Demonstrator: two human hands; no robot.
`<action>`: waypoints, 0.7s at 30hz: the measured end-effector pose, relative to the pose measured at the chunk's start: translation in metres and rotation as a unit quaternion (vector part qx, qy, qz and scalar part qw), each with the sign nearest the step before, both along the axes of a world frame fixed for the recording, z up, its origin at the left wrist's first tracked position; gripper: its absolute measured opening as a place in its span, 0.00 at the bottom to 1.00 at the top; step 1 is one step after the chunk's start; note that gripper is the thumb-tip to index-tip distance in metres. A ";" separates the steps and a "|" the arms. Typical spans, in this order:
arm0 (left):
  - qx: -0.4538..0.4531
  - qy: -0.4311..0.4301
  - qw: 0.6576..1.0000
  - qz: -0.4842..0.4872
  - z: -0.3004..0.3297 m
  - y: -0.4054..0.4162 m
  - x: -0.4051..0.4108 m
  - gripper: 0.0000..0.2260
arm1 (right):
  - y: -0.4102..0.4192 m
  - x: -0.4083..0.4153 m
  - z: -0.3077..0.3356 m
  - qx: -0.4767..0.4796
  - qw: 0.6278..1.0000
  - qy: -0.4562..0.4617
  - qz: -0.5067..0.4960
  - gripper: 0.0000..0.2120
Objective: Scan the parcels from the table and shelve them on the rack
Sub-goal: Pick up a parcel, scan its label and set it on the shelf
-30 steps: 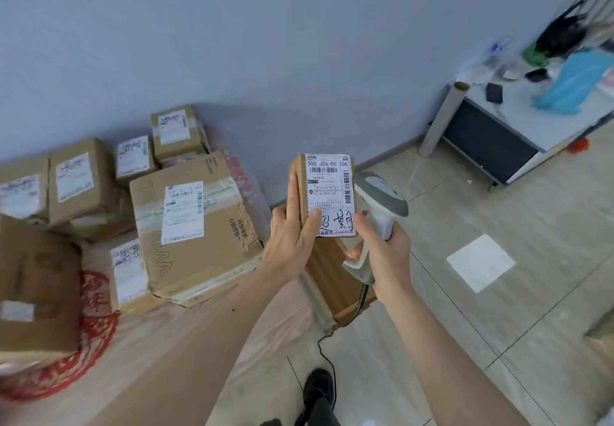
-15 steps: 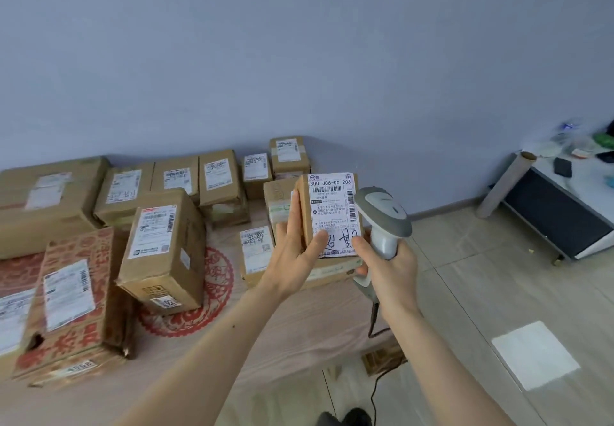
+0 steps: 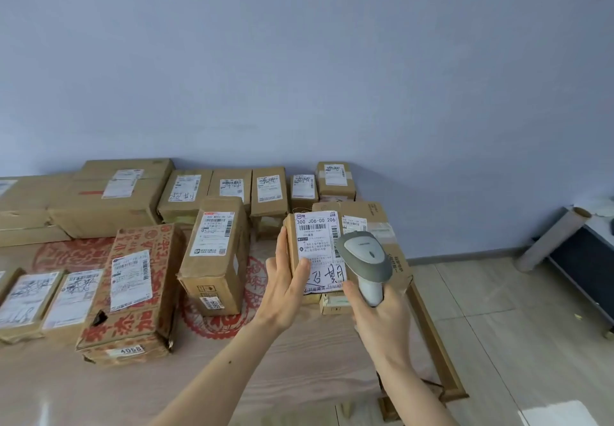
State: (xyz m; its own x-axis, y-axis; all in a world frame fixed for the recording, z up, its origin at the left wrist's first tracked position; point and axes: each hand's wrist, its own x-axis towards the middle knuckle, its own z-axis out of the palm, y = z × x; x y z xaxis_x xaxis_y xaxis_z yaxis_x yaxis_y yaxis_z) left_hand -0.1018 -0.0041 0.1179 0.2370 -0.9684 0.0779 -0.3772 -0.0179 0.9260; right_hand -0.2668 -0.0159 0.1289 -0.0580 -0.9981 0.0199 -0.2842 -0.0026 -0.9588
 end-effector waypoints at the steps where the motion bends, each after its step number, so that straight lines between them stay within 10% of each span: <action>1: 0.005 0.004 1.000 0.008 -0.001 0.000 0.001 0.36 | 0.003 -0.001 -0.002 -0.002 1.000 0.003 -0.006 0.12; 21: 0.025 0.013 1.000 0.009 -0.013 -0.012 0.006 0.38 | 0.017 0.011 0.001 0.017 0.999 0.011 0.031 0.12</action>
